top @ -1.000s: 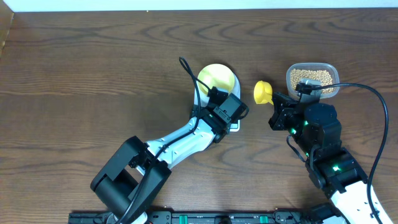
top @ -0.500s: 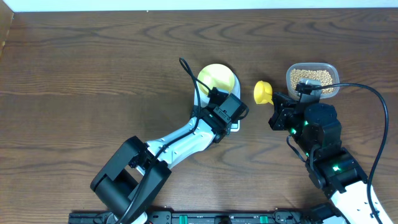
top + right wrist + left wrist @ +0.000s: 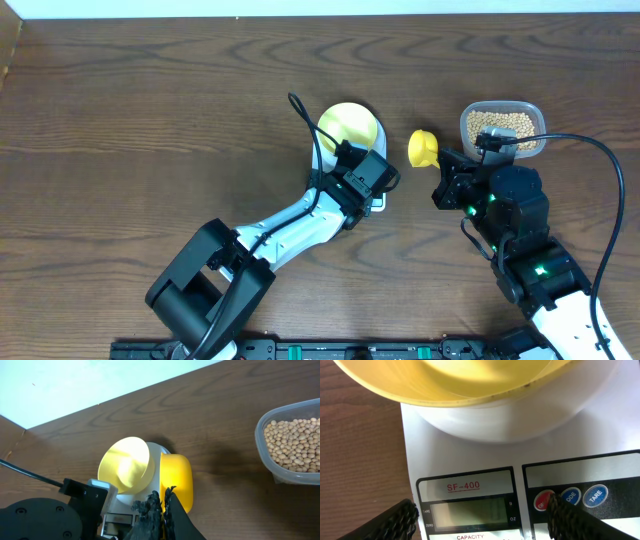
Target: Scoop item into bowl and weigh 50g on scale
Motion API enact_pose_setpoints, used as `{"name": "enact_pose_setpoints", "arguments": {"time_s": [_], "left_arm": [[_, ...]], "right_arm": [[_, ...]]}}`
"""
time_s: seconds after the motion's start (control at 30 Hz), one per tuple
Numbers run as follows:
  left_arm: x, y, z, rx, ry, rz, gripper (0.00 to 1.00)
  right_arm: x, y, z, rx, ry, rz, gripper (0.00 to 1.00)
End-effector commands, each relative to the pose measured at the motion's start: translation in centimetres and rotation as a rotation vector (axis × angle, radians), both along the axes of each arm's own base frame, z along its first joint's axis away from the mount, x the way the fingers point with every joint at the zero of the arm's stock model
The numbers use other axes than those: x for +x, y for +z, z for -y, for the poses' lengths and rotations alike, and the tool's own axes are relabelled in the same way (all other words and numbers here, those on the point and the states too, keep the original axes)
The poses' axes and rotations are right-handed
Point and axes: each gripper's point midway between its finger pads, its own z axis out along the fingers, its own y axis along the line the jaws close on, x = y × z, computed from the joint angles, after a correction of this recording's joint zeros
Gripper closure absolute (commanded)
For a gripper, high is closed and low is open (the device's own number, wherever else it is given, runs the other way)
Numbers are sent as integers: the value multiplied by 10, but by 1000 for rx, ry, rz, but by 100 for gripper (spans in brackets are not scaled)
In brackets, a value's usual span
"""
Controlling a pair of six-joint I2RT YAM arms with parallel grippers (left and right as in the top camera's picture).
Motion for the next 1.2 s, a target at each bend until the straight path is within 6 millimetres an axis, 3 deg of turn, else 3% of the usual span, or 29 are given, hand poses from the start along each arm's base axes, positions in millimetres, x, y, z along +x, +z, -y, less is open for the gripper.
{"name": "enact_pose_setpoints", "arguments": {"time_s": [0.0,1.17], "left_arm": [[-2,1,-2,1,-6,1,16],[-4,-24,-3,34,-7,-32,16]], "right_arm": [[1,12,2,-2,0,33,99],[2,13,1,0,0,37,99]]}}
